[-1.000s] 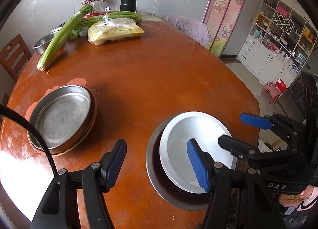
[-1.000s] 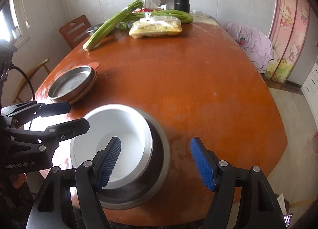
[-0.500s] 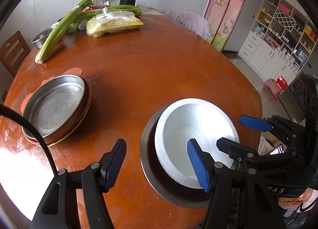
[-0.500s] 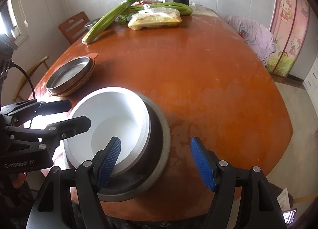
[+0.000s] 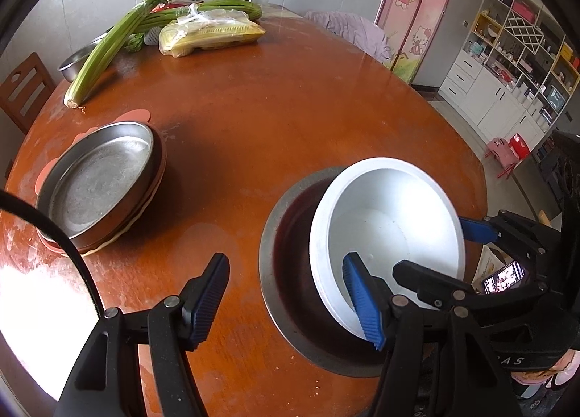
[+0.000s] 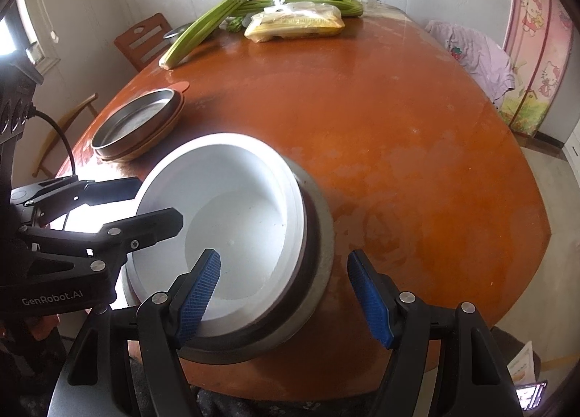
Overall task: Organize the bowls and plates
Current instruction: 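Grasp the rim of the steel bowl stack with the left gripper, lift, then carry the bowl stack with the left gripper toward the orange bear-eared bowl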
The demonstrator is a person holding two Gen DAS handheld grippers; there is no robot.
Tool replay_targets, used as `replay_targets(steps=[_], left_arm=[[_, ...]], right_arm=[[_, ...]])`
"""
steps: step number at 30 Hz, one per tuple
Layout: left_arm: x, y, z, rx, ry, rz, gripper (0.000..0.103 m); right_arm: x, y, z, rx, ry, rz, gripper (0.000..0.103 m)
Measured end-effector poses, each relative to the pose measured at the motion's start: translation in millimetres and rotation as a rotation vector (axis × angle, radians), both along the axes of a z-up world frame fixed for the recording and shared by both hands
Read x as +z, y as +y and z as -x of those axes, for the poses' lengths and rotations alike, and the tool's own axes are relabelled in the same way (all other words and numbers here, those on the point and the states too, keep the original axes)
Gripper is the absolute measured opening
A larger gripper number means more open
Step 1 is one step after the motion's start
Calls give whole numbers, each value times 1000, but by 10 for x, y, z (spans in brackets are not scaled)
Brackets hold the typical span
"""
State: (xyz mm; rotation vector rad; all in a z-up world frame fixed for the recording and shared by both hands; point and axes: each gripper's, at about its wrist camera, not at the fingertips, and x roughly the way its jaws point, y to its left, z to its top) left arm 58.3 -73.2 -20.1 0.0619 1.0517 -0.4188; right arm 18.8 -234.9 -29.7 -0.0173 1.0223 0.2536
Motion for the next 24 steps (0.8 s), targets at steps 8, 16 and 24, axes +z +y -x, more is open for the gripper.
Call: replay_targets(steps=[8,16,24], left_arm=[[-68,28,-13,12,21,7,69],[-156,62,-17,18,51,20,70],[-201,44,-63,21,75,30,69]], right_arm=[[-88,37,-9,16,39,-17,74],[-146,85,-41,36,66,-24,74],[-182,107,-61,54,75,-49,71]])
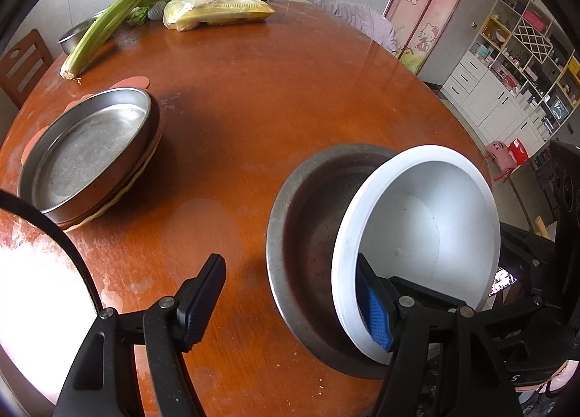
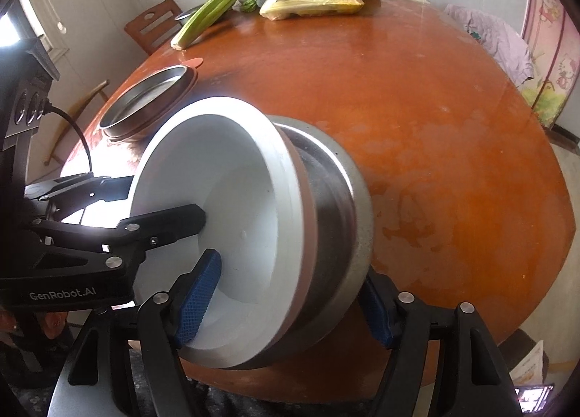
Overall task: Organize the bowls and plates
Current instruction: 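Carry the bowl stack with the left gripper toward the orange bear-eared bowl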
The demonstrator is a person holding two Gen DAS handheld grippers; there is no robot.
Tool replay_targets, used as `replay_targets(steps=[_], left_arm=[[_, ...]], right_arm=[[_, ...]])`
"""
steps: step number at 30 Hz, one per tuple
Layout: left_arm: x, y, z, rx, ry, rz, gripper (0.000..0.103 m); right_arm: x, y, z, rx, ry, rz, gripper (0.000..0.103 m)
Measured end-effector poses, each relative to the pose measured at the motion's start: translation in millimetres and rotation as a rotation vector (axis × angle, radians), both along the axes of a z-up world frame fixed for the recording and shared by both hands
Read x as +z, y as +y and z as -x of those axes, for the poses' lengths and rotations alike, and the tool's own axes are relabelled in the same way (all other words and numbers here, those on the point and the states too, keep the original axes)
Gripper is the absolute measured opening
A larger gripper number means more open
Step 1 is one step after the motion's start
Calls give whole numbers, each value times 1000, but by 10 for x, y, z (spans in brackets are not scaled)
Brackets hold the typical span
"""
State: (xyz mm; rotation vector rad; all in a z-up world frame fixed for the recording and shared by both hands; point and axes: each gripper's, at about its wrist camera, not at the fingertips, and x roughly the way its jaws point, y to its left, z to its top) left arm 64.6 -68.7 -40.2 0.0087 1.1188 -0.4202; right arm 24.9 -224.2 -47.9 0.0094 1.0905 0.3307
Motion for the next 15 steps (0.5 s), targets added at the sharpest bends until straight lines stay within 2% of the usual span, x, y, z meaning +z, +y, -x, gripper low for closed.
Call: replay_targets(steps=[2,9,15], left_arm=[[3,-14,0,-6,-4,-3,66],[40,-102,16,-29,-16,-3,47],[48,-97,-2,-7,-24,-16,46]], right_arm=[[-5,19,-3,10,1,-7,69],[-13,56,-11,17,-7,-17,67],[-18,66,-26,18,-15,-30,67]])
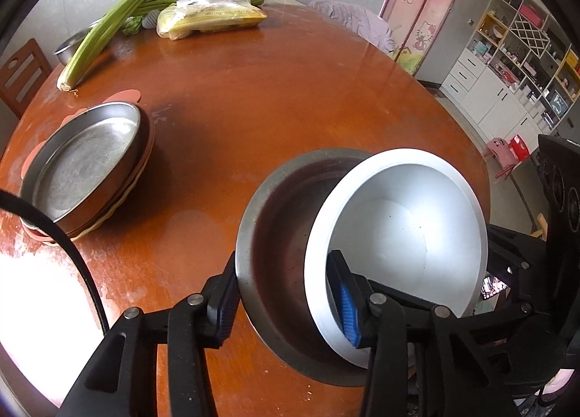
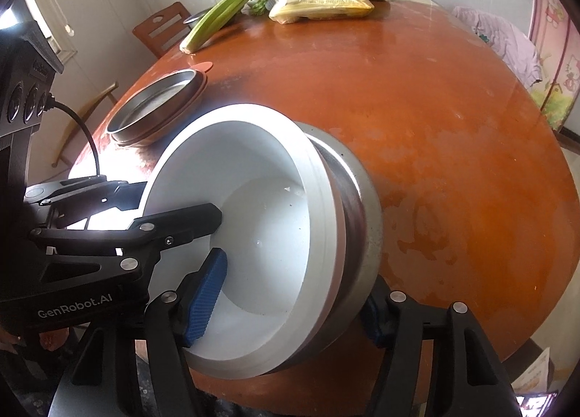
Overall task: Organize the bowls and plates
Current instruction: 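Carry the bowl stack with the left gripper toward the orange bear-eared bowl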
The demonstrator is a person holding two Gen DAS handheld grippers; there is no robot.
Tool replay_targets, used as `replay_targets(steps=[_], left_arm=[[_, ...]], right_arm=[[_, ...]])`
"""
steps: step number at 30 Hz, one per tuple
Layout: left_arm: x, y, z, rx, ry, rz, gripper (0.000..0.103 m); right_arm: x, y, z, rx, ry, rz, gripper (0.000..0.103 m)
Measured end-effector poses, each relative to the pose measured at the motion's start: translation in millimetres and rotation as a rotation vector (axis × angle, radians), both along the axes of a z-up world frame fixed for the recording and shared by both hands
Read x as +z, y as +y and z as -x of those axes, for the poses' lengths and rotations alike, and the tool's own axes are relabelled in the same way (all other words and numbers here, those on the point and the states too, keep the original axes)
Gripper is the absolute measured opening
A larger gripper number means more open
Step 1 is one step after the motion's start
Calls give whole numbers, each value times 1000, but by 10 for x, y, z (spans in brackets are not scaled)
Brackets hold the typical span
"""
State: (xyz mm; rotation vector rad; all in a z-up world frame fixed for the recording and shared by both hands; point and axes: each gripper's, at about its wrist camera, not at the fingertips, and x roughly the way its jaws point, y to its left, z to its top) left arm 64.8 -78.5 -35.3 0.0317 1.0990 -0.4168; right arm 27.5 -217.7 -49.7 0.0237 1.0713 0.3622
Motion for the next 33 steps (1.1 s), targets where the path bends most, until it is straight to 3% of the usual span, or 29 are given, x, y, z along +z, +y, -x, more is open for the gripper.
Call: replay_targets(steps=[10,33], left_arm=[[84,81,-30,38,-13,-15,46],[434,414,-257,113,-66,9,46]], right_arm=[[58,53,-90,13,-10,-6,59],[391,339,-379,79,-61,-13,58]])
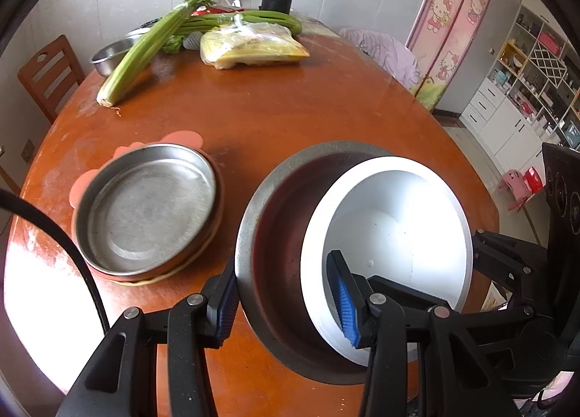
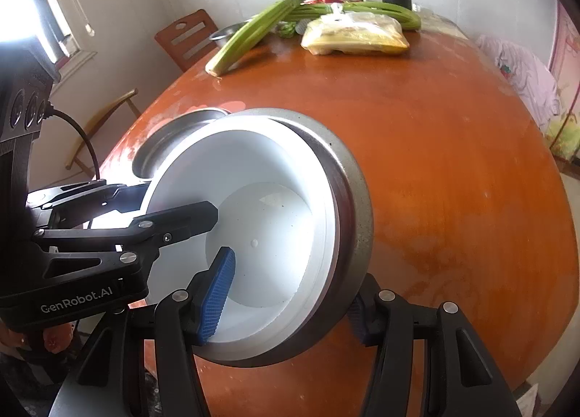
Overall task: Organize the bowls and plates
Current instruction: 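Carry the bowl stack with the left gripper toward the orange bear-eared bowl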
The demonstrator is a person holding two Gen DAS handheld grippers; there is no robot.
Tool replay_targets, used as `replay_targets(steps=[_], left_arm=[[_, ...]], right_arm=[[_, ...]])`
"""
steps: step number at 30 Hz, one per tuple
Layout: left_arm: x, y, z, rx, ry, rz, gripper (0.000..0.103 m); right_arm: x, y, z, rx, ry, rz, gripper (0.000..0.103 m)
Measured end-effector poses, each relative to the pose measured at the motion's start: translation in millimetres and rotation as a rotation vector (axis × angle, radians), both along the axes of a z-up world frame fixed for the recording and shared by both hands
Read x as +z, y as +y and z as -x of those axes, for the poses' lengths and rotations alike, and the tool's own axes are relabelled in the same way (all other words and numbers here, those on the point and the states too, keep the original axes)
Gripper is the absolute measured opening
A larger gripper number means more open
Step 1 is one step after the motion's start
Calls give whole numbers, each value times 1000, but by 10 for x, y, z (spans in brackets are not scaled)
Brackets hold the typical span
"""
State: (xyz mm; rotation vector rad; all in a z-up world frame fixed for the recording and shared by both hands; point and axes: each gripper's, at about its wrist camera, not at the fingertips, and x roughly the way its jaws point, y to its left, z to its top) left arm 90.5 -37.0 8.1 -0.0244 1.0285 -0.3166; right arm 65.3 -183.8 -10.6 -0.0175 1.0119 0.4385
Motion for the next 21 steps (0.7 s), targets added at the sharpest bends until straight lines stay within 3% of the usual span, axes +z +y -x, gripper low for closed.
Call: replay_targets(steps=[21], left_arm=[[331,704,-306,111,-69,-2,46]], right_arm=[[314,708,-428,107,-54,11,58]])
